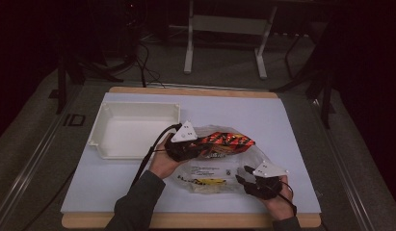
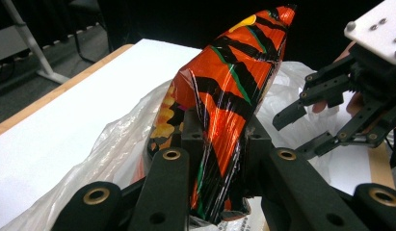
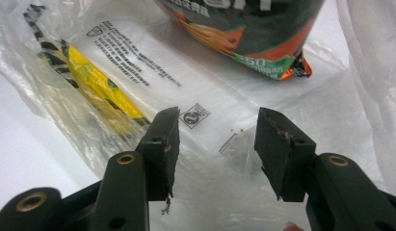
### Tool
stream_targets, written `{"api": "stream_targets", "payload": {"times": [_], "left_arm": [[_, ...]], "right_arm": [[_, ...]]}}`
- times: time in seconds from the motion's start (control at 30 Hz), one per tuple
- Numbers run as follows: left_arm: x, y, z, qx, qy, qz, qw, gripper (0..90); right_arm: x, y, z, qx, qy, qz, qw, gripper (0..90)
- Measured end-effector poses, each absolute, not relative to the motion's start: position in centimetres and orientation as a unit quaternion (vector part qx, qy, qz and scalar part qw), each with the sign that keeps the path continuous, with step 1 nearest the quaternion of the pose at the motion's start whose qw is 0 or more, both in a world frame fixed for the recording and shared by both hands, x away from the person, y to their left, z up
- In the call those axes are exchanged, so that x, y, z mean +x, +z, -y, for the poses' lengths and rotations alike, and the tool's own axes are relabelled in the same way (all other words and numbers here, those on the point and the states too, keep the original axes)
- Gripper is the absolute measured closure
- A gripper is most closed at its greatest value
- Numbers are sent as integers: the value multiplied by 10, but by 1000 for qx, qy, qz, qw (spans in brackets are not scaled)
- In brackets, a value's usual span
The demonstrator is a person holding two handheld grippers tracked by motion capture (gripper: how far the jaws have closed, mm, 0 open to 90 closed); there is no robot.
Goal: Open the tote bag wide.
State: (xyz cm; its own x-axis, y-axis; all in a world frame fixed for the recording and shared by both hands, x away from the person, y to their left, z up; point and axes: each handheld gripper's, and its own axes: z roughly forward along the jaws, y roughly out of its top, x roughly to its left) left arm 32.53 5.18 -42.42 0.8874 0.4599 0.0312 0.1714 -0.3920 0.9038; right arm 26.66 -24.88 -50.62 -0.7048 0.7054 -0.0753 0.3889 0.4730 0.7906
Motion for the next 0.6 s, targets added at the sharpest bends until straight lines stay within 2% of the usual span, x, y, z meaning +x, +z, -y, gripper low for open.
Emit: {"api": "stream_targets", "payload": {"times": [0.6], "left_arm": [[319,-412,-51,825,122,-197,516,795]], "right_arm": [[270,-513,252,345,396,-827,200,503]]}}
